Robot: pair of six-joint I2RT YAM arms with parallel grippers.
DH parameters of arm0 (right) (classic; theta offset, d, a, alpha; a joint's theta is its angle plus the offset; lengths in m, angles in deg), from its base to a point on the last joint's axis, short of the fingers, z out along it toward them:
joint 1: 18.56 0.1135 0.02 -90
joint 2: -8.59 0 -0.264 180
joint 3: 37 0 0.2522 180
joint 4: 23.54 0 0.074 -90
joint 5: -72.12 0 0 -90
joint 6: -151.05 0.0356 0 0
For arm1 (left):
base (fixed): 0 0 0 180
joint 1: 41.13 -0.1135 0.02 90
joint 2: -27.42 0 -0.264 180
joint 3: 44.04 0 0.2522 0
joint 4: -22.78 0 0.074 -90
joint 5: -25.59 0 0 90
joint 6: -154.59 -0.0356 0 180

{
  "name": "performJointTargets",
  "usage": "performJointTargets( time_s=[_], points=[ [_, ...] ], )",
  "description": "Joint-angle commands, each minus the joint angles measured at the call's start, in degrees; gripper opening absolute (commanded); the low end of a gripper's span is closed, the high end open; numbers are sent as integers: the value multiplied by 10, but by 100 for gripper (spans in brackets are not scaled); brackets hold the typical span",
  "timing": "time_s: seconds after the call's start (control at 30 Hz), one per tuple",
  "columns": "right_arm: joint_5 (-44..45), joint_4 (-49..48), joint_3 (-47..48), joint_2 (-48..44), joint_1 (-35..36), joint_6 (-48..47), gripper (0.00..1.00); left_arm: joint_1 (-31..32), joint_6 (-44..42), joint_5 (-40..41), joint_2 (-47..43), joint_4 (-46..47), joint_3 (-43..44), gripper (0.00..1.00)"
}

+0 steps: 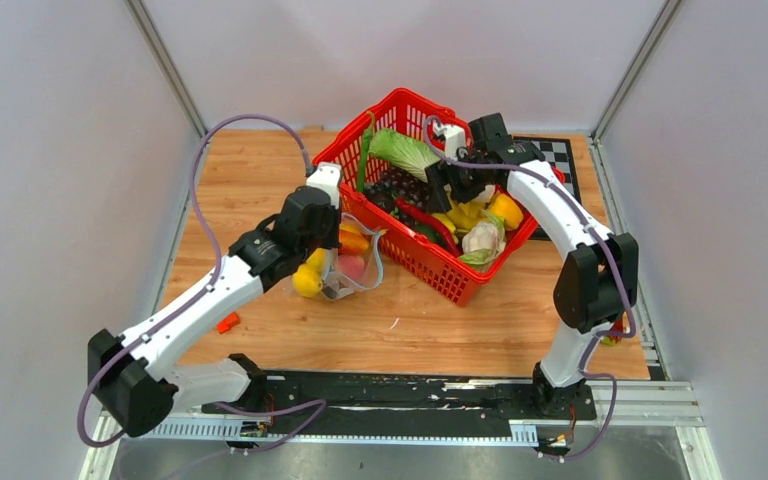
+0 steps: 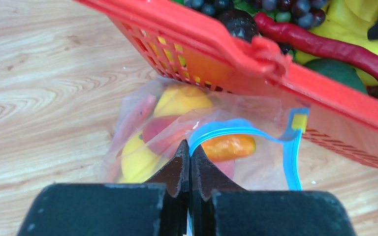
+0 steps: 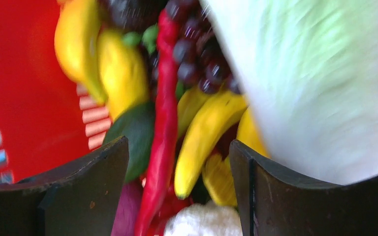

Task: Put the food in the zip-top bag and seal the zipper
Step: Pick up the fake vegetable from the bin.

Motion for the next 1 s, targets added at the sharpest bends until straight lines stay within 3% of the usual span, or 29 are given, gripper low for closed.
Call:
performJointTargets(
  time_s=[0.0, 0.43, 0.6, 0.73, 0.97],
  points=[
    [-79, 78, -50, -61, 5, -131, 75, -1, 25, -52, -58, 5, -32, 0],
    [-25, 107, -20, 7, 40, -144, 57, -1, 27, -86, -107, -78, -23, 0],
    [-18, 93, -20, 0, 40, -134, 30, 0, 20, -79, -117, -91, -19, 0],
    [16, 84, -26, -23, 40, -122, 17, -1, 21, -76, -122, -93, -22, 0],
    [65, 55, -48, -104, 36, -106, 15, -1, 20, -70, -124, -92, -23, 0]
  ],
)
